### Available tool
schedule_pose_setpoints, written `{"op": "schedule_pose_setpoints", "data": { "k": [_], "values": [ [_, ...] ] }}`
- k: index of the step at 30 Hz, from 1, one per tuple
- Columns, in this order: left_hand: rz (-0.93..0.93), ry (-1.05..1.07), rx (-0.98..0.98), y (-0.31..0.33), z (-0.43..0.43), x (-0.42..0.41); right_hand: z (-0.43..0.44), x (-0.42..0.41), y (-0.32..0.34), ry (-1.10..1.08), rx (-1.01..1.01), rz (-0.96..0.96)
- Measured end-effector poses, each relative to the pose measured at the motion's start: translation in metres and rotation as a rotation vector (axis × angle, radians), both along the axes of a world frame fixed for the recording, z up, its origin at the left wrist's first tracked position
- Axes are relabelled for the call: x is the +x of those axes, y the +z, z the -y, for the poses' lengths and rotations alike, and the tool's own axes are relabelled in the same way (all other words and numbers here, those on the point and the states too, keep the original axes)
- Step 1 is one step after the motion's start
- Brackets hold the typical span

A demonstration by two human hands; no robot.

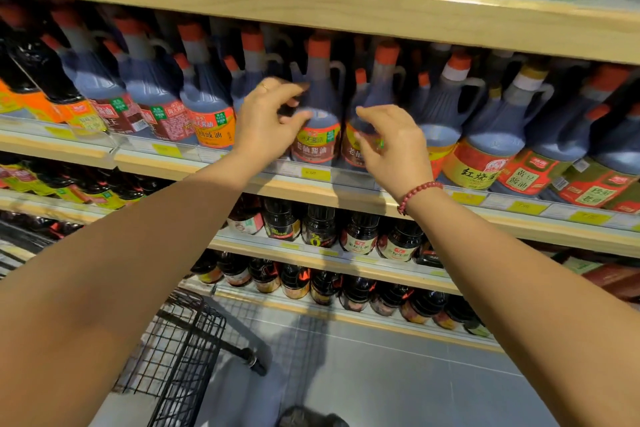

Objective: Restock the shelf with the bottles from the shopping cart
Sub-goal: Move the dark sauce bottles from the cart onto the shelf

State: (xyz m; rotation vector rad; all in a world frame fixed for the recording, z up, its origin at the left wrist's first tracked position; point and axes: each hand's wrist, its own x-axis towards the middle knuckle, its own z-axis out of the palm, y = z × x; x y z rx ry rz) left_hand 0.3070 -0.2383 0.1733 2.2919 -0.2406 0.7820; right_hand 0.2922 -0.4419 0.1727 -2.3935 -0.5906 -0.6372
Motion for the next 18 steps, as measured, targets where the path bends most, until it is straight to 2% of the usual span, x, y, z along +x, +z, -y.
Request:
{"op": "schedule_pose_setpoints", "data": {
  "k": [4, 7, 13, 18],
  "values": [
    [-0.076, 0.104, 0.089, 0.005, -0.016, -0.001, -0.033, 0.006, 0.007, 0.057, -0.022, -0.219],
    [-0.110, 0.084, 0.073, 0.005, -0.017, -0.002, -0.048, 0.012, 0.006, 0.041, -0.077, -0.276],
    [-0.185, -0.054, -0.076, -0.006, -0.012, 0.003, -0.059, 0.010, -0.001, -0.016, -0.094, -0.244],
    [-0.201, -0.102, -0.118, -0.008, -0.013, 0.006, -0.061, 0.013, 0.001, -0.057, -0.090, -0.232]
  ]
}}
